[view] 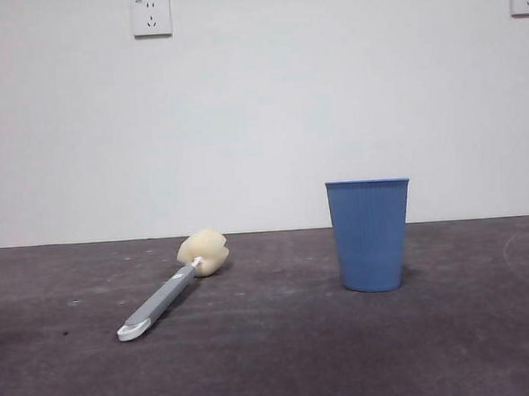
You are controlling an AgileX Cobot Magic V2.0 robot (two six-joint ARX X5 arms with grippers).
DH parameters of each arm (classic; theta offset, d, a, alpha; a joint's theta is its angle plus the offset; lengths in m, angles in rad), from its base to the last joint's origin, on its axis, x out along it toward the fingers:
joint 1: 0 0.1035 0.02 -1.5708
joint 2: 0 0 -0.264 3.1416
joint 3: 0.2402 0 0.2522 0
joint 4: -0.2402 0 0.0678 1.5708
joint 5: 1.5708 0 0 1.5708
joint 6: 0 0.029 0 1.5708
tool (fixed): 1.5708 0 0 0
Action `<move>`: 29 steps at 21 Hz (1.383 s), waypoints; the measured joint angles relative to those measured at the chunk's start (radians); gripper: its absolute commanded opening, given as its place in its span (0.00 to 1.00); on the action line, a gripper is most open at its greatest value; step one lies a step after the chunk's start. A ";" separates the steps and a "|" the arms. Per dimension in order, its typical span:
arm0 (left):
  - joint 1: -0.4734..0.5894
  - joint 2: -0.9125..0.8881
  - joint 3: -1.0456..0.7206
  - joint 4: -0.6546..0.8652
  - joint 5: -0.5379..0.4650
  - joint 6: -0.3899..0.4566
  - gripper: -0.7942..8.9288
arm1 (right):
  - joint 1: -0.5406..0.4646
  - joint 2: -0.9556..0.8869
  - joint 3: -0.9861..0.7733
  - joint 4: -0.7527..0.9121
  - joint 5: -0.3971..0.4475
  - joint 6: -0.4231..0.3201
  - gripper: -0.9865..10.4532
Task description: Pick up the cup brush,pick up the cup,insert the brush into the cup,clean the cup,put the cup brush back,put the cup back to the fixed position on the table
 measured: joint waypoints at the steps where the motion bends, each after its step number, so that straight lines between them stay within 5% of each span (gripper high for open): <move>1: 0.000 0.000 0.000 -0.002 0.000 0.005 0.09 | 0.001 0.009 0.001 -0.001 0.000 -0.010 0.10; 2: 0.000 0.000 0.000 -0.002 0.000 0.006 0.15 | 0.001 0.017 0.002 0.000 0.000 -0.016 0.10; 3: 0.000 0.000 0.000 -0.002 -0.002 0.006 0.31 | 0.001 0.023 0.002 0.000 0.001 -0.020 0.20; 5: 0.000 0.000 0.000 -0.002 -0.003 0.005 0.64 | 0.001 0.030 0.002 0.000 0.001 -0.024 0.51; 7: 0.000 0.000 0.000 -0.002 -0.003 0.005 0.63 | 0.001 0.031 0.002 0.003 0.001 -0.019 0.64; 19: -0.052 0.177 0.000 0.081 -0.022 -0.032 0.63 | 0.001 0.031 0.002 0.003 0.001 0.007 0.64; 29: -0.469 0.732 0.196 0.325 -0.534 -0.194 0.63 | 0.001 0.032 0.002 0.003 0.001 0.011 0.64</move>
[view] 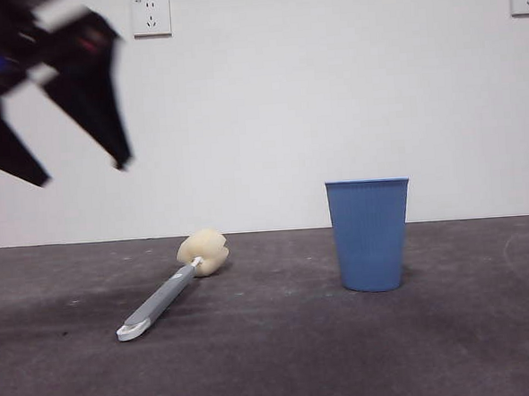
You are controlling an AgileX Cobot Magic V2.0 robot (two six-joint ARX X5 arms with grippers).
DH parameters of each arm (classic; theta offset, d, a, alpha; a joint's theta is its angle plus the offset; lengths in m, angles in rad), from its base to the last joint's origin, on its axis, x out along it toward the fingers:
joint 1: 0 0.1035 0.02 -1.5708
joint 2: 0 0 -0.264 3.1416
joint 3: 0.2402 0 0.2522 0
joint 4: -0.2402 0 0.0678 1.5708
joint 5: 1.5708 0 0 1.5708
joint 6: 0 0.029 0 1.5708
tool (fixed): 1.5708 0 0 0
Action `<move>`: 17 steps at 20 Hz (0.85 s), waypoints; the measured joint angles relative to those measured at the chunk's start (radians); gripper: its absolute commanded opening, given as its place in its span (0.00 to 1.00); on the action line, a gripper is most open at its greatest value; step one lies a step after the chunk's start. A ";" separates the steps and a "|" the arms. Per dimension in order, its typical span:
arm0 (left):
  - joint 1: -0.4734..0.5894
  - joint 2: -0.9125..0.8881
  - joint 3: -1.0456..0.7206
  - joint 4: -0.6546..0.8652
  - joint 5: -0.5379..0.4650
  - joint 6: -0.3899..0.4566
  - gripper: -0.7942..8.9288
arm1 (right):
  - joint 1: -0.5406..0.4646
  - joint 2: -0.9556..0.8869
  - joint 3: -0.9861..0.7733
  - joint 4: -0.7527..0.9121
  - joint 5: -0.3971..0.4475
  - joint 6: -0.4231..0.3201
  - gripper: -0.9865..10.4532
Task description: Pick up the cup brush,pick up the cup,insert the brush into the cup,clean the cup,put the cup brush back,put the cup back to the fixed position on the table
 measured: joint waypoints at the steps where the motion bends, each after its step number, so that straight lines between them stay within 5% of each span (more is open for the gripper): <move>1: -0.019 0.083 0.047 0.000 -0.022 -0.007 0.63 | 0.000 0.000 0.000 0.000 0.000 0.000 0.64; 7: -0.060 0.378 0.196 0.015 -0.066 -0.032 0.63 | 0.000 0.000 0.000 0.000 0.000 0.000 0.63; 17: -0.096 0.523 0.196 0.045 -0.069 -0.119 0.63 | 0.000 0.000 0.000 0.000 0.000 0.000 0.63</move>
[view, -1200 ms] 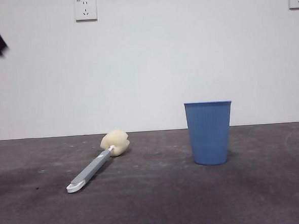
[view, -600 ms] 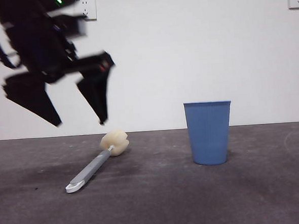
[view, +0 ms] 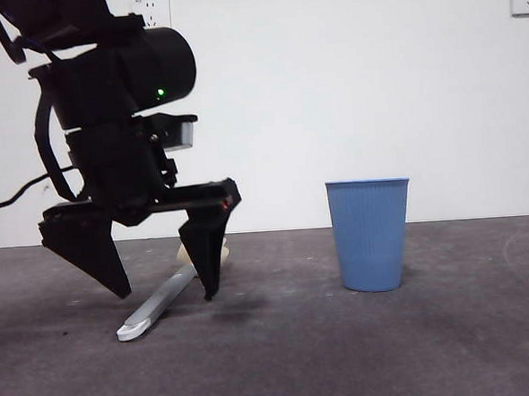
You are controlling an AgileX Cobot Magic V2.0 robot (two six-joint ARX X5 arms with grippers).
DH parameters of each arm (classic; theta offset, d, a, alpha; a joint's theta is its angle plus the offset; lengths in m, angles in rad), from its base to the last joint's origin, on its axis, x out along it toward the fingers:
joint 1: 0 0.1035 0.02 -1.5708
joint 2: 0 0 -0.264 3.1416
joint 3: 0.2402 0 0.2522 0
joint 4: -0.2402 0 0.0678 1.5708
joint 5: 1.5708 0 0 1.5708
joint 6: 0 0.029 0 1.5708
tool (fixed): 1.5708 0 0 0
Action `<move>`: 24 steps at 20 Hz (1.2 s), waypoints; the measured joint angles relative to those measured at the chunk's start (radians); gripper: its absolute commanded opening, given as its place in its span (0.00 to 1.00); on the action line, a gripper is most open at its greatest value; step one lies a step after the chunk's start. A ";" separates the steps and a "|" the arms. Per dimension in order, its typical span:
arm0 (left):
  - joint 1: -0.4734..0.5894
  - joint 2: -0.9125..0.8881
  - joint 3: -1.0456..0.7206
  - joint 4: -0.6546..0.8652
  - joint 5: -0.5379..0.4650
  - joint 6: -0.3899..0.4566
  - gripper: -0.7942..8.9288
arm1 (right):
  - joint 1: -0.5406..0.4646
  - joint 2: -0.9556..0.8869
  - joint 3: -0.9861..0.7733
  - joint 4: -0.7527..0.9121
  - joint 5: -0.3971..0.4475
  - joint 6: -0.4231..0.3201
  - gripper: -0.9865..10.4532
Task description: Pick up the cup brush,pick up the cup,insert the brush into the cup,clean the cup,put the cup brush back,put the cup back to the fixed position on the table
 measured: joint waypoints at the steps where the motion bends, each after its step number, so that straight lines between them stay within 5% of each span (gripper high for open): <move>1: -0.006 0.009 0.000 0.000 -0.001 -0.006 0.63 | 0.000 0.000 0.000 0.000 0.000 0.000 0.63; 3: -0.019 0.024 0.000 -0.001 -0.010 -0.020 0.55 | 0.000 0.000 0.000 0.000 0.000 0.000 0.63; 8: -0.041 0.027 0.000 -0.005 -0.023 -0.048 0.08 | 0.000 0.000 0.000 0.000 0.000 0.000 0.63; 19: -0.041 0.027 0.000 -0.052 -0.024 -0.069 0.08 | 0.000 0.000 0.000 0.000 0.000 0.008 0.63; 24: -0.041 -0.060 0.000 -0.103 -0.030 -0.005 0.08 | 0.000 0.037 0.000 0.012 -0.006 0.055 0.63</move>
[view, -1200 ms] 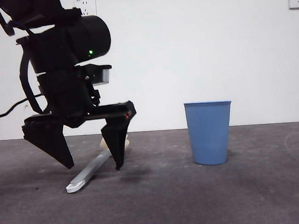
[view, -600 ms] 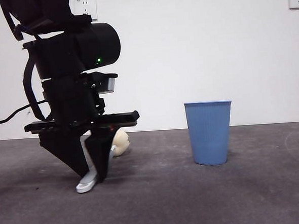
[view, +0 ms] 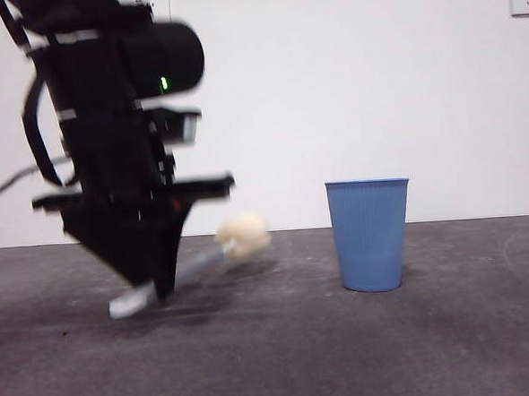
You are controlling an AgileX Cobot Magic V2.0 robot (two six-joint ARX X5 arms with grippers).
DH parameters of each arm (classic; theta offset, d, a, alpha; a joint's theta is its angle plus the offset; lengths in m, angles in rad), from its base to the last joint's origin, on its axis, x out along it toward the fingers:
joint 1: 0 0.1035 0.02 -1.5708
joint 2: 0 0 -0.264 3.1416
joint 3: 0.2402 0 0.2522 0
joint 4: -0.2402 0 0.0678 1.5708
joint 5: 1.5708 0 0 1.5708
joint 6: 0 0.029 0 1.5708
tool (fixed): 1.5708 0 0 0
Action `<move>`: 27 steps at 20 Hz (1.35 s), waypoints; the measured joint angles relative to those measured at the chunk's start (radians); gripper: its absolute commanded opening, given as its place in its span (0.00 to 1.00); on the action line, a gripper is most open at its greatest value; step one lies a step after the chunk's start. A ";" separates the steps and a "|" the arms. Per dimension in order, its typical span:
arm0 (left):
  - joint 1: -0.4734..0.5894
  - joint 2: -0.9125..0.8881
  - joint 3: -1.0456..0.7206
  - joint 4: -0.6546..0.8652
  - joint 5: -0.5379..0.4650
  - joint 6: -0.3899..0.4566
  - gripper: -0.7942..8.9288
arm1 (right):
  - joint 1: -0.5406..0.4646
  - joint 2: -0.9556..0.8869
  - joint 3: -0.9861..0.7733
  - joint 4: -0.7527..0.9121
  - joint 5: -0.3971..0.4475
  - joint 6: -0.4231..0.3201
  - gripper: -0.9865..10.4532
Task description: Pick up the cup brush,pick up the cup,insert the brush into the cup,clean the cup,put the cup brush back,put the cup back to the fixed position on the table
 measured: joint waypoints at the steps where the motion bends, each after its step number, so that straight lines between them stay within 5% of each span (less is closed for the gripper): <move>1: 0.000 -0.037 0.000 -0.009 0.000 0.014 0.08 | 0.004 0.016 0.000 0.011 0.000 0.006 0.63; 6: 0.000 -0.251 0.000 -0.136 0.000 0.106 0.08 | 0.071 0.132 -0.011 0.241 0.011 0.032 0.63; 17: 0.000 -0.591 0.000 -0.318 -0.021 0.160 0.08 | 0.306 0.444 -0.222 0.883 0.353 0.121 0.63; 27: 0.000 -0.602 0.000 -0.383 -0.021 0.164 0.08 | 0.306 0.699 -0.235 1.202 0.393 0.124 0.63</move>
